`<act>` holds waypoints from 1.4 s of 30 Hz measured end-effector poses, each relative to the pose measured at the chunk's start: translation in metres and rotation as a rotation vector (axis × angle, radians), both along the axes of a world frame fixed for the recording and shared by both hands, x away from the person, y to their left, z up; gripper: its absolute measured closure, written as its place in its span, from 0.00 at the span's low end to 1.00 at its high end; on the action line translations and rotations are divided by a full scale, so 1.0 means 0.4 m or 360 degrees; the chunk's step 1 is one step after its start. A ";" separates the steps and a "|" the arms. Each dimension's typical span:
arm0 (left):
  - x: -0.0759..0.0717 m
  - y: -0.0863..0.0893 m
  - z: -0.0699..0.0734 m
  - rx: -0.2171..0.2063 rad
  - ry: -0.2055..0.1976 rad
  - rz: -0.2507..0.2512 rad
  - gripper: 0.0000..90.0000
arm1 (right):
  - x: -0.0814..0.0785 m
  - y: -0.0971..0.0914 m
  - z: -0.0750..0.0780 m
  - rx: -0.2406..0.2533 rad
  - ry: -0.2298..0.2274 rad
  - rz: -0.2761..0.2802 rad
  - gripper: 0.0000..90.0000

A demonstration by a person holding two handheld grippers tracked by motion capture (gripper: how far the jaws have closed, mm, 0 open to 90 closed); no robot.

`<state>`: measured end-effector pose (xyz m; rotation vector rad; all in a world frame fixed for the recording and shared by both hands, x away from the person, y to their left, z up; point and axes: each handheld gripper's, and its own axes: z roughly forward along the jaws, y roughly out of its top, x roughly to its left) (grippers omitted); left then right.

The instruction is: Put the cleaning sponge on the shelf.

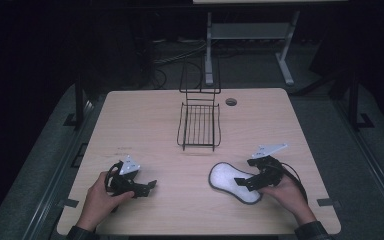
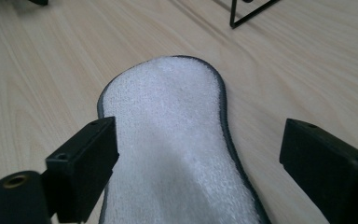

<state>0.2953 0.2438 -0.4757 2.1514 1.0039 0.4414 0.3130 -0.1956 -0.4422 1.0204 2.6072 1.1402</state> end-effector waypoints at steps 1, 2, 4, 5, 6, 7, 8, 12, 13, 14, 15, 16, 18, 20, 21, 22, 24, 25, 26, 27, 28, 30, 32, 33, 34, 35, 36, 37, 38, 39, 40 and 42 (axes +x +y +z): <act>0.000 0.000 0.000 0.0003 0.0000 -0.0001 0.14 | 0.002 0.011 -0.006 -0.0016 0.0007 0.0012 0.10; 0.000 0.000 0.000 0.0002 0.0000 0.0000 0.14 | 0.003 0.014 -0.008 -0.0021 0.0002 0.0020 0.10; 0.000 0.000 0.000 0.0002 0.0000 0.0000 0.14 | 0.004 0.021 -0.014 -0.0037 0.0003 0.0040 0.09; 0.000 0.000 0.000 -0.0003 -0.0002 0.0003 0.14 | 0.003 0.026 -0.018 -0.0051 0.0008 0.0042 0.09; 0.000 0.000 0.000 -0.0003 -0.0001 0.0003 0.14 | 0.003 0.031 -0.023 -0.0084 -0.0001 0.0050 0.09; 0.000 0.000 0.000 -0.0003 -0.0001 0.0003 0.14 | 0.002 0.035 -0.026 -0.0102 0.0004 0.0052 0.09; 0.000 0.000 0.000 -0.0002 -0.0001 0.0003 0.14 | 0.001 0.039 -0.029 -0.0129 0.0004 0.0057 0.09; 0.000 0.000 0.000 -0.0003 -0.0001 0.0003 0.14 | -0.002 0.051 -0.039 -0.0166 0.0004 0.0074 0.09; 0.000 0.000 0.000 -0.0003 -0.0001 0.0003 0.14 | -0.002 0.054 -0.041 -0.0167 0.0009 0.0077 0.09; 0.000 0.000 0.000 -0.0003 -0.0001 0.0003 0.14 | -0.001 0.055 -0.042 -0.0174 0.0010 0.0082 0.09; 0.000 0.000 0.000 -0.0003 -0.0001 0.0003 0.14 | -0.001 0.055 -0.042 -0.0174 0.0010 0.0082 0.09; 0.000 0.000 0.000 -0.0003 -0.0001 0.0003 0.14 | -0.001 0.056 -0.044 -0.0177 0.0009 0.0085 0.09; 0.000 0.000 0.000 -0.0003 -0.0001 0.0003 0.14 | 0.000 0.055 -0.050 -0.0164 0.0013 0.0087 0.09; 0.000 0.000 0.000 -0.0003 -0.0001 0.0003 0.14 | 0.000 0.054 -0.051 -0.0169 0.0015 0.0087 0.09; 0.000 0.000 0.000 -0.0003 -0.0001 0.0003 0.14 | 0.000 0.055 -0.052 -0.0168 0.0016 0.0088 0.09; 0.000 0.000 0.000 -0.0003 -0.0001 0.0003 0.14 | 0.000 0.055 -0.052 -0.0168 0.0016 0.0088 0.09; 0.000 0.000 0.000 -0.0003 -0.0001 0.0004 0.14 | 0.000 0.057 -0.054 -0.0181 0.0023 0.0087 0.09; 0.000 0.000 0.000 -0.0003 -0.0001 0.0003 0.14 | 0.000 0.058 -0.055 -0.0184 0.0020 0.0088 0.09; 0.000 0.000 0.000 -0.0003 -0.0001 0.0003 0.14 | 0.000 0.058 -0.055 -0.0184 0.0020 0.0088 0.09; 0.000 0.000 0.000 -0.0003 -0.0001 0.0003 0.14 | -0.001 0.060 -0.055 -0.0187 0.0025 0.0087 0.09; 0.000 0.000 0.000 -0.0003 -0.0001 0.0003 0.14 | -0.001 0.060 -0.055 -0.0187 0.0025 0.0087 0.09; 0.000 0.000 0.000 -0.0003 -0.0001 0.0003 0.14 | 0.000 0.060 -0.056 -0.0199 0.0025 0.0101 0.10; 0.000 0.000 0.000 -0.0003 -0.0001 0.0003 0.14 | 0.001 0.060 -0.058 -0.0201 0.0032 0.0112 0.10; 0.000 0.000 0.000 -0.0003 -0.0001 0.0003 0.14 | 0.001 0.060 -0.058 -0.0201 0.0032 0.0112 0.10; 0.000 0.000 0.000 -0.0003 -0.0001 0.0003 0.14 | 0.001 0.059 -0.057 -0.0194 0.0056 0.0124 0.15; 0.000 0.000 0.000 -0.0003 -0.0001 0.0003 0.14 | 0.001 0.059 -0.057 -0.0194 0.0056 0.0124 0.15; 0.000 0.000 0.000 -0.0003 -0.0001 0.0003 0.14 | 0.001 0.059 -0.057 -0.0193 0.0058 0.0130 0.15; 0.000 0.000 0.000 -0.0002 -0.0001 0.0003 0.14 | 0.001 0.059 -0.057 -0.0193 0.0059 0.0137 0.15; 0.000 0.000 0.000 -0.0003 -0.0001 0.0004 0.14 | 0.001 0.059 -0.057 -0.0195 0.0056 0.0140 0.15; 0.000 0.000 0.000 -0.0003 -0.0001 0.0003 0.14 | 0.001 0.060 -0.057 -0.0195 0.0058 0.0140 0.15; 0.000 0.000 0.000 -0.0003 -0.0001 0.0003 0.14 | 0.001 0.060 -0.057 -0.0197 0.0056 0.0142 0.16; 0.000 0.000 0.000 -0.0002 -0.0001 0.0003 0.14 | 0.001 0.060 -0.057 -0.0191 0.0063 0.0146 0.16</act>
